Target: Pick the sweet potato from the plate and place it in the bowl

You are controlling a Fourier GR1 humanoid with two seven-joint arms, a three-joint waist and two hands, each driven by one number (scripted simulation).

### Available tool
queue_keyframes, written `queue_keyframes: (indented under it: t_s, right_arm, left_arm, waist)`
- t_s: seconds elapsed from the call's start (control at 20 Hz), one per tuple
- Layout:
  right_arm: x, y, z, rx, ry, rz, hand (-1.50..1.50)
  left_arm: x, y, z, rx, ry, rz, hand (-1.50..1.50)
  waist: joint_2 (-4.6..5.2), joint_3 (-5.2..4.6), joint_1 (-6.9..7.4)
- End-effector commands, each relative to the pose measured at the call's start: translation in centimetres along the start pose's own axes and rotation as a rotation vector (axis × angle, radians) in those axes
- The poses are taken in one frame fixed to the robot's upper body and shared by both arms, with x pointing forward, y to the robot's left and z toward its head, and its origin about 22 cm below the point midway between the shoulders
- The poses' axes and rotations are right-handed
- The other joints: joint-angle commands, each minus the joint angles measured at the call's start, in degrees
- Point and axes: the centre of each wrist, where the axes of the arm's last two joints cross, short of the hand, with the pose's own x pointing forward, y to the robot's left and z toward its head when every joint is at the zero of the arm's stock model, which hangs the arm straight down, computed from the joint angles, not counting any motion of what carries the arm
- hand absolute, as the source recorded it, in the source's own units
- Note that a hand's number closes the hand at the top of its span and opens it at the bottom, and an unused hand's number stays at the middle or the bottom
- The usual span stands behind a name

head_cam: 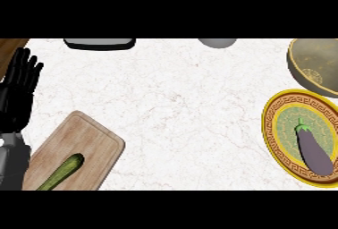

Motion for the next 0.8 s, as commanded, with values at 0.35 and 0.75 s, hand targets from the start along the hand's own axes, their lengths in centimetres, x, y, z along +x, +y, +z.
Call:
queue_keyframes:
  t_s: [0.35,0.75]
  right_arm:
    - [5.0,-3.5,-5.0,0.042,-0.156,-0.283,1.5]
    - [10.4,-1.6,-10.2,0.129,-0.195,-0.278,1.5]
  left_arm:
    - [0.1,-2.9,-0.7,-0.041,-0.005,0.009,0.0]
    - [-0.9,-2.1,-0.8,-0.025,-0.009,0.007,0.0]
  waist:
    - [0.11,-0.37,1.98]
    - [0.03,-0.44,0.97]
